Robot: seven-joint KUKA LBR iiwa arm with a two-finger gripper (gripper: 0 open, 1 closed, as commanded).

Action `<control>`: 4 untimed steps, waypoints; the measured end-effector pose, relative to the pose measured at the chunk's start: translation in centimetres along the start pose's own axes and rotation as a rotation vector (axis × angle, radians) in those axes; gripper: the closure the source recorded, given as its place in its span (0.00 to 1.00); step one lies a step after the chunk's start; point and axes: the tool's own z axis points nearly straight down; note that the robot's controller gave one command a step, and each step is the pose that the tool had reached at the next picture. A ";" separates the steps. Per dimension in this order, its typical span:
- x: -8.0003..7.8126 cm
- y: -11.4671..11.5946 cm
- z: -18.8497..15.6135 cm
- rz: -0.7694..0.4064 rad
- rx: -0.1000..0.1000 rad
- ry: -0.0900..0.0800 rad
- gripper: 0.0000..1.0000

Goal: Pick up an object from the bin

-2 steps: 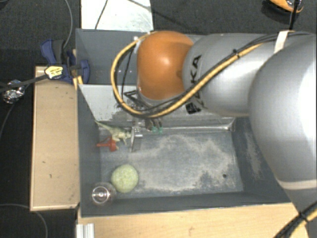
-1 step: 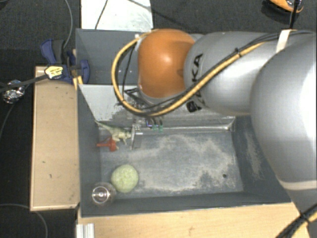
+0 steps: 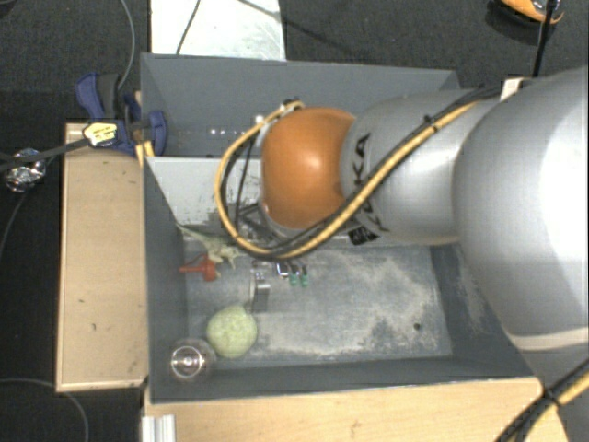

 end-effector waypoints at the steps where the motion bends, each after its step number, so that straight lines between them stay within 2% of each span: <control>1: 3.3 1.6 4.1 0.005 0.002 0.003 0.00; 2: 7.2 1.9 5.3 -0.060 -0.002 -0.003 1.00; 3: 7.2 1.9 5.3 -0.061 -0.002 -0.003 1.00; 4: 6.5 2.9 5.4 -0.327 -0.001 -0.009 1.00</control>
Offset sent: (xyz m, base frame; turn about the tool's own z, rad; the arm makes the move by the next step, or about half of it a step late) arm -0.0733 0.0158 -0.0546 -0.0647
